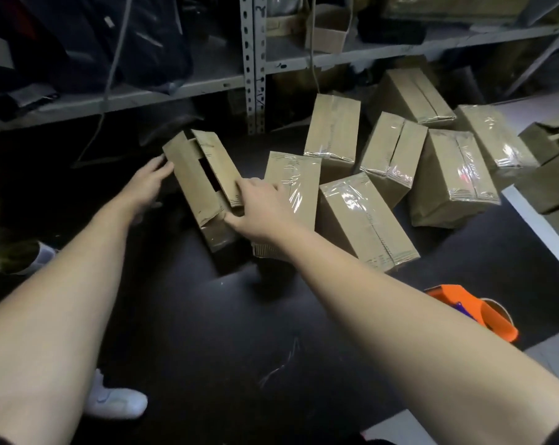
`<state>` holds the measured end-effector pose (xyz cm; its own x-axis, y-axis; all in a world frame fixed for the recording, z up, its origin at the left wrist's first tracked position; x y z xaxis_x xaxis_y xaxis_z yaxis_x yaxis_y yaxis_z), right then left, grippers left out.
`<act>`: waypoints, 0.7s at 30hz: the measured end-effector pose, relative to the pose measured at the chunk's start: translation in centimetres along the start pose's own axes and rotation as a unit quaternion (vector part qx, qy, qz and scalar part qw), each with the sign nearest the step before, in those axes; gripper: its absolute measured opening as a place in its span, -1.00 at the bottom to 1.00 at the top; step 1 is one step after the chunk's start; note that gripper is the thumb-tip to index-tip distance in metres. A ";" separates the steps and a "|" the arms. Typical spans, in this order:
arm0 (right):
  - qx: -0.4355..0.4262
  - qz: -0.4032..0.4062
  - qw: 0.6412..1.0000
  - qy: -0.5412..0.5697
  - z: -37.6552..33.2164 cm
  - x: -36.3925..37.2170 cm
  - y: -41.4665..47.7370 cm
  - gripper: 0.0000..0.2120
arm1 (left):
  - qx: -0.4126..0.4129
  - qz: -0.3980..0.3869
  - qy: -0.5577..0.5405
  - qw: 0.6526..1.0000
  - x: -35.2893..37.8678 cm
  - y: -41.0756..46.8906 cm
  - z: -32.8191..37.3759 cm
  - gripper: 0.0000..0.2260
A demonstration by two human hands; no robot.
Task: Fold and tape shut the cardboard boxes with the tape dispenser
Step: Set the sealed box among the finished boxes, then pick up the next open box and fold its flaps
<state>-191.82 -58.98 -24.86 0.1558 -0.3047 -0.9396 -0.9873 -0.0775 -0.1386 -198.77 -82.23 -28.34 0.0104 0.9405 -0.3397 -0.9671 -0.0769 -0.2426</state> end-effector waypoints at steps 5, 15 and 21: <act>-0.056 -0.023 0.998 0.008 0.6 0.4 -0.5 -0.38 | 0.052 0.018 -0.041 0.998 -1.0 -0.5 0.6 -0.83; -0.085 0.023 0.951 0.296 1.1 -0.9 -5.3 -0.29 | 0.169 0.147 0.002 0.975 -3.7 -8.7 5.0 -0.83; -0.085 0.066 0.895 0.432 3.9 -4.6 -11.8 -0.40 | 0.170 0.226 0.010 0.959 -2.5 -18.3 7.1 -0.72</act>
<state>-181.03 -52.96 -20.10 0.0765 -0.9369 -0.3412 -0.9915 -0.1077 0.0733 -182.93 -80.87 -16.58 -0.4282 0.8293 -0.3589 -0.9008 -0.3601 0.2426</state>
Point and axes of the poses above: each hand's wrist, its own y-axis towards the middle knuckle, its own x-axis out of the palm, z = x × y, the point moved 3 cm from there along y, towards the middle knuckle, and after that the axes turned 10 degrees about x, right-handed, at the moved point
